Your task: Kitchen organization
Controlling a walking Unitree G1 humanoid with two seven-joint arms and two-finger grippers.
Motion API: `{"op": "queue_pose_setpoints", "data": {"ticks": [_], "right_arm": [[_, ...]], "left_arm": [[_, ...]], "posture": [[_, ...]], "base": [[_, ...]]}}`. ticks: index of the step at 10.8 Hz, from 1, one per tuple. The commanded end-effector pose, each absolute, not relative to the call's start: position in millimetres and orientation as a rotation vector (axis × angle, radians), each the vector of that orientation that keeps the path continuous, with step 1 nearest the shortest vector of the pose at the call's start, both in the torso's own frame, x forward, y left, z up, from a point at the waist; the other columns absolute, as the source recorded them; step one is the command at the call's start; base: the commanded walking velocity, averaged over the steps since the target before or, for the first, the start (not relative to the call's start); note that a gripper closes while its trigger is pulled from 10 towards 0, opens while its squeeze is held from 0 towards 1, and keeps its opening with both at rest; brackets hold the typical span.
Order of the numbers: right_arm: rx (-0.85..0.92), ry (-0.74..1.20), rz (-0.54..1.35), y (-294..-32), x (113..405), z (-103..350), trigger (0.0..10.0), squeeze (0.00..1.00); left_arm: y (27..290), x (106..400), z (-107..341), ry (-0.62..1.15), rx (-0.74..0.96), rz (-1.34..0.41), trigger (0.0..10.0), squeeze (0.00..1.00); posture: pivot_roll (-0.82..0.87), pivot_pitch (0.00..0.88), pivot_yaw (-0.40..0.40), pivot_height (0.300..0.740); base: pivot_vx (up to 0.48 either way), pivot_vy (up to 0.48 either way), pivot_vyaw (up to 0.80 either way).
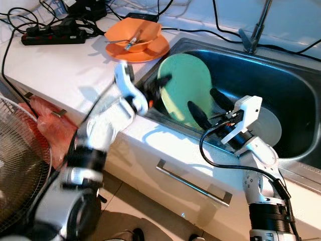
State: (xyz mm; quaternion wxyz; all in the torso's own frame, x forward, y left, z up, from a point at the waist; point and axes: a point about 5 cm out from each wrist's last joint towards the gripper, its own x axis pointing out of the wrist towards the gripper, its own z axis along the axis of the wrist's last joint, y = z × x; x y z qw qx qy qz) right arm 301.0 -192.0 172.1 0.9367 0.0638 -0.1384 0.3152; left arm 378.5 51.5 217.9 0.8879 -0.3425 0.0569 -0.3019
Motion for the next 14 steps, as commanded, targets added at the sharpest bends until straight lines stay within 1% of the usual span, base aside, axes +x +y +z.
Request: {"op": "queue_pose_setpoints", "data": {"ticks": [1,3,4,6,9,10,11,12,13,14], "right_arm": [[0.184,-0.204,0.613,-195.1,296.1,149.2,10.0,0.0],[0.186,-0.203,0.617,-193.7,295.9,148.4,10.0,0.0],[0.186,-0.203,0.616,-193.5,295.5,148.2,10.0,0.0],[0.19,-0.201,0.616,-191.6,293.8,146.9,10.0,0.0],[0.2,-0.201,0.619,-187.6,294.2,145.7,10.0,0.0],[0.207,-0.202,0.621,-185.5,294.1,144.8,10.0,0.0],[0.212,-0.202,0.621,-183.4,293.5,143.5,10.0,0.0],[0.22,-0.203,0.619,-182.3,292.9,142.4,10.0,0.0],[0.224,-0.2,0.621,-181.1,292.8,140.8,10.0,0.0],[0.226,-0.199,0.621,-180.5,293.5,140.5,10.0,0.0]], "left_arm": [[51.2,382.9,223.0,0.097,-0.675,-0.632,10.0,0.0],[43.4,391.7,228.3,0.094,-0.59,-0.643,10.0,0.0],[41.9,395.2,229.0,0.097,-0.586,-0.637,10.0,0.0],[37.8,398.2,233.4,0.087,-0.571,-0.651,10.0,0.0],[39.6,396.1,224.8,0.067,-0.459,-0.654,10.0,0.0],[44.6,394.4,218.3,0.054,-0.412,-0.642,10.0,0.0],[55.5,392.7,212.3,0.041,-0.39,-0.609,10.0,0.0],[70.3,391.9,210.6,0.014,-0.37,-0.562,10.0,0.0],[92.5,391.5,211.2,-0.02,-0.313,-0.492,10.0,0.0],[103.3,391.0,211.4,-0.041,-0.25,-0.456,10.0,0.0]], "posture": [[-0.03,0.11,0.121,0.74],[-0.03,0.106,0.125,0.74],[-0.04,0.105,0.127,0.74],[-0.04,0.103,0.131,0.74],[-0.03,0.102,0.135,0.74],[-0.03,0.104,0.137,0.74],[-0.02,0.105,0.142,0.74],[-0.01,0.105,0.144,0.74],[0.0,0.104,0.144,0.74],[0.01,0.1,0.146,0.74]], "base": [[0.0,0.0,0.0],[0.0,0.0,0.0],[0.0,0.0,0.0],[0.0,0.0,0.0],[0.0,0.0,0.0],[0.0,0.0,0.0],[0.0,0.0,0.0],[0.0,0.0,0.0],[0.0,0.0,0.0],[0.0,0.0,0.0]]}}
